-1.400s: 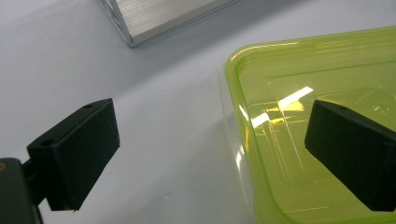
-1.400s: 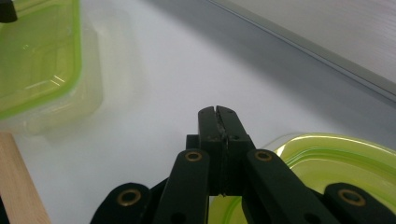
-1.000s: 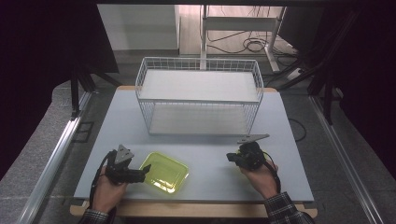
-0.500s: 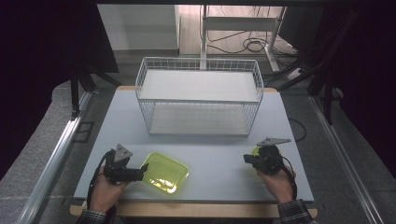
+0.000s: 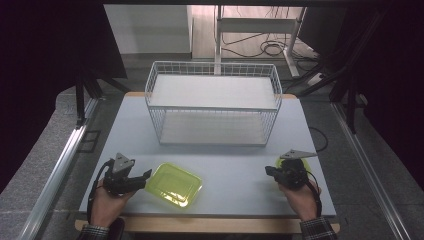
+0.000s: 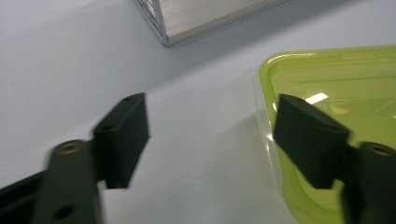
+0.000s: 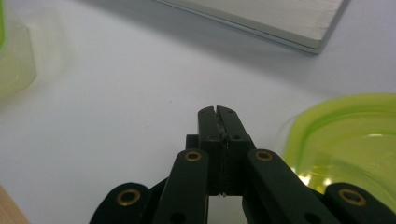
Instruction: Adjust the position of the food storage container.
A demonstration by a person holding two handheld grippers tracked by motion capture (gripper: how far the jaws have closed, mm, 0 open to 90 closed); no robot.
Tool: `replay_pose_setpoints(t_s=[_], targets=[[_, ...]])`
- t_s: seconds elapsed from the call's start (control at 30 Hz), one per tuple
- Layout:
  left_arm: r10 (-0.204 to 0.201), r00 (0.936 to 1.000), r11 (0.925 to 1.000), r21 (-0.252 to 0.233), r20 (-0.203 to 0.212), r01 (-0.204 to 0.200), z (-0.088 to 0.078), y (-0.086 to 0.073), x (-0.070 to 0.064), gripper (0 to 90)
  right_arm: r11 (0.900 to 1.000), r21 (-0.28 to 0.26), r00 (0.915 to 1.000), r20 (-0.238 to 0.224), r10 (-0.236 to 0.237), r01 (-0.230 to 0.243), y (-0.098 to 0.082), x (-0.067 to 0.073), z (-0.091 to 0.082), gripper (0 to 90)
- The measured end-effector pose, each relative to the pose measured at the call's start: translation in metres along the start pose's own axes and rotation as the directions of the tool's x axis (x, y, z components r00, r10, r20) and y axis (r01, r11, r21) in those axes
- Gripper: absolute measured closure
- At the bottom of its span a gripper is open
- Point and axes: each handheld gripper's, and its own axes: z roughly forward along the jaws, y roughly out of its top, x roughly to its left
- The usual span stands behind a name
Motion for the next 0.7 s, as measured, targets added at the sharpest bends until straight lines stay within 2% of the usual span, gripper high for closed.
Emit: replay_pose_setpoints(t_s=[0.03, 0.07, 0.13, 0.17, 0.27, 0.37, 0.47, 0.5, 0.7], targets=[[-0.006, 0.9999, 0.9998, 0.02, 0.015, 0.005, 0.0, -0.002, 0.003, 45.5, 1.0, 0.002, 0.9999, -0.008, -0.012, 0.012, -0.001, 0.003, 0.002, 88.8], [-0.006, 0.9999, 0.9998, 0.02, 0.015, 0.005, 0.0, -0.002, 0.003, 49.8, 1.0, 0.0, 0.9998, -0.009, -0.019, 0.019, -0.001, 0.005, 0.003, 88.8], [0.006, 0.9996, 0.9993, 0.037, 0.026, -0.007, 0.002, -0.004, 0.003, 57.3, 1.0, 0.0, 0.9996, -0.013, -0.025, 0.025, -0.002, 0.006, 0.003, 88.8], [0.012, 0.9993, 0.9989, 0.045, 0.035, -0.013, 0.004, -0.005, 0.003, 57.3, 1.0, -0.001, 0.9993, -0.02, -0.031, 0.031, -0.002, 0.007, 0.004, 88.7], [0.075, 0.9948, 0.9915, 0.101, 0.068, -0.082, 0.01, -0.009, -0.001, 69.5, 0.999, 0.0, 0.9986, -0.041, -0.032, 0.032, -0.003, 0.011, 0.006, 88.8], [0.102, 0.9901, 0.9857, 0.125, 0.097, -0.113, 0.013, -0.012, -0.004, 80.6, 0.999, 0.002, 0.9977, -0.055, -0.039, 0.039, -0.004, 0.014, 0.008, 89.0], [0.094, 0.9854, 0.9821, 0.149, 0.142, -0.115, 0.016, -0.014, -0.003, 87.4, 0.999, 0.002, 0.9962, -0.074, -0.045, 0.046, -0.005, 0.018, 0.009, 89.1], [0.094, 0.9854, 0.9821, 0.149, 0.142, -0.115, 0.016, -0.014, -0.003, 89.0, 0.999, 0.002, 0.9957, -0.079, -0.048, 0.048, -0.005, 0.02, 0.01, 89.1], [0.088, 0.9793, 0.9673, 0.219, 0.182, -0.128, 0.024, -0.019, -0.007, 90.0, 0.998, -0.004, 0.9924, -0.105, -0.064, 0.064, -0.004, 0.029, 0.012, 89.3]])
